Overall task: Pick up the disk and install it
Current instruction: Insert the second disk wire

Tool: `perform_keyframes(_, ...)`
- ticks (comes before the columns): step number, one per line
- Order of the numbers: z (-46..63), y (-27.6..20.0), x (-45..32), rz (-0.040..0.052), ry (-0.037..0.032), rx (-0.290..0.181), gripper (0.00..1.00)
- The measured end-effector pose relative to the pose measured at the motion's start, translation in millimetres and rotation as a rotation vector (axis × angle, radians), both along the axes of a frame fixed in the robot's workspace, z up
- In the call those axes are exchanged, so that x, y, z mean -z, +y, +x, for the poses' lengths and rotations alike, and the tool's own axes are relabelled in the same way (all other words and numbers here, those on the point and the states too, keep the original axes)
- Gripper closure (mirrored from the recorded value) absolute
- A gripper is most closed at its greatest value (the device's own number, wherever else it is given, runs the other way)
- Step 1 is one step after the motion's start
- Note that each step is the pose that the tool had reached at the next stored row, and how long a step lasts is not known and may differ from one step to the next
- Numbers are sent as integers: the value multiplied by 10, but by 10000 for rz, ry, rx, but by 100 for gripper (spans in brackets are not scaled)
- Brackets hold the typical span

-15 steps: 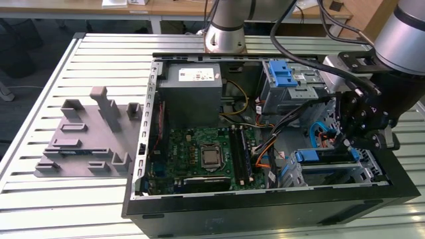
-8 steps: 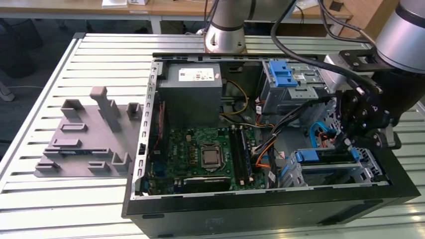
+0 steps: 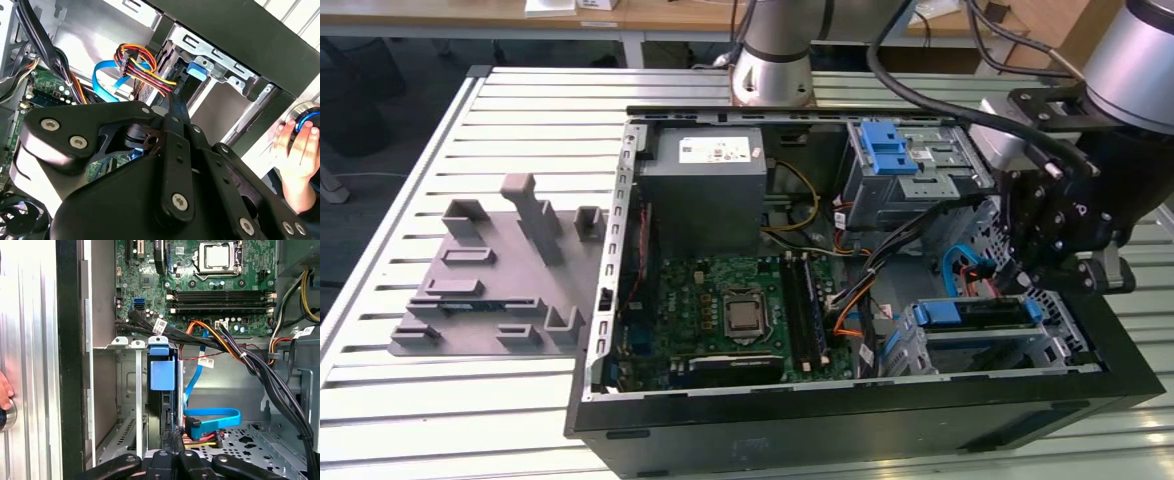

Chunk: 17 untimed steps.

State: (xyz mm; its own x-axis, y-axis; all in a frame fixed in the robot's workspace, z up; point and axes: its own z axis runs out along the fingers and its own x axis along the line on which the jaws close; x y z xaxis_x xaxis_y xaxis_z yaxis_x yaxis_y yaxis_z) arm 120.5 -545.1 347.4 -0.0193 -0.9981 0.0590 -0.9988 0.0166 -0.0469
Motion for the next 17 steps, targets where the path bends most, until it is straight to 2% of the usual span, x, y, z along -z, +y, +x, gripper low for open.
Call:
perform_keyframes(8, -2, 1, -58, -2, 0, -3, 89)
perform_keyframes(13, -13, 0, -146, 0, 1, -2, 89)
perform_keyframes(17, -72, 1, -151, 2, 60, -6, 89)
